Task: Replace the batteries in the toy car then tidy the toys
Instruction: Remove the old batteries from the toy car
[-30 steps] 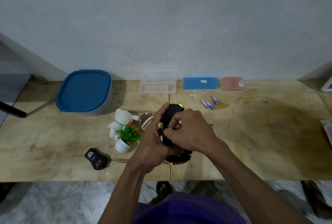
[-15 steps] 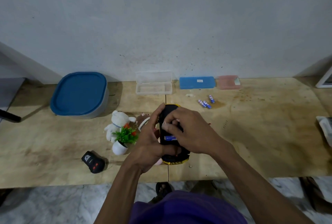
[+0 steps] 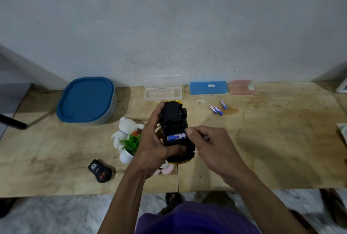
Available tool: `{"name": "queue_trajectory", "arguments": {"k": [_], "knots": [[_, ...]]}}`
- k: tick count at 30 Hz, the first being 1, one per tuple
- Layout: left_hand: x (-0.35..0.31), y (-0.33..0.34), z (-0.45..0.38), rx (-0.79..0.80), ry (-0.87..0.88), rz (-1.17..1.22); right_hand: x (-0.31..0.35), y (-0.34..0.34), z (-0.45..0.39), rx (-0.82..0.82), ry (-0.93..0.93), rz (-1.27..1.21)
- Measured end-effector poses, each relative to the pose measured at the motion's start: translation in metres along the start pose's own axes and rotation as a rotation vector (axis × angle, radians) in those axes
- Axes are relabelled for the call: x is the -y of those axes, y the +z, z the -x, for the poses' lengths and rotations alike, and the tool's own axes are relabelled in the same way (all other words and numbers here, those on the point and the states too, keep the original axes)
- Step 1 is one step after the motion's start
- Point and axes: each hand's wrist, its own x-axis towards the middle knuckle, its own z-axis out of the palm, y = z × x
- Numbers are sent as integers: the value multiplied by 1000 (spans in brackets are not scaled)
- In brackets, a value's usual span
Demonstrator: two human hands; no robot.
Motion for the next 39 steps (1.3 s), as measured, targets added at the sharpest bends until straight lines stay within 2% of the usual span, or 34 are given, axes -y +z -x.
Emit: {"name": "queue_trajectory", "arguments": {"k": [3, 9, 15, 18, 23, 29, 32, 39], "knots": [[2, 0, 0, -13, 29, -34, -7, 4, 4, 33, 40, -69], [7, 4, 3, -49, 55, -73, -5, 8, 0, 77, 278, -320], [9, 5, 4, -72, 53, -59, -6, 4, -4, 15, 370, -408], [11, 4, 5, -84, 38, -55, -7, 7, -3, -16, 317, -393], [14, 4, 10, -89, 6, -1, -13, 16, -7, -124, 81, -115], [10, 1, 9, -74, 2, 27, -23, 16, -9, -133, 21, -36], [10, 2, 8, -60, 7, 19, -26, 14, -13, -160, -51, 92], [9, 5, 8, -25, -1, 38, -27, 1, -21, -35, -183, 273]]}}
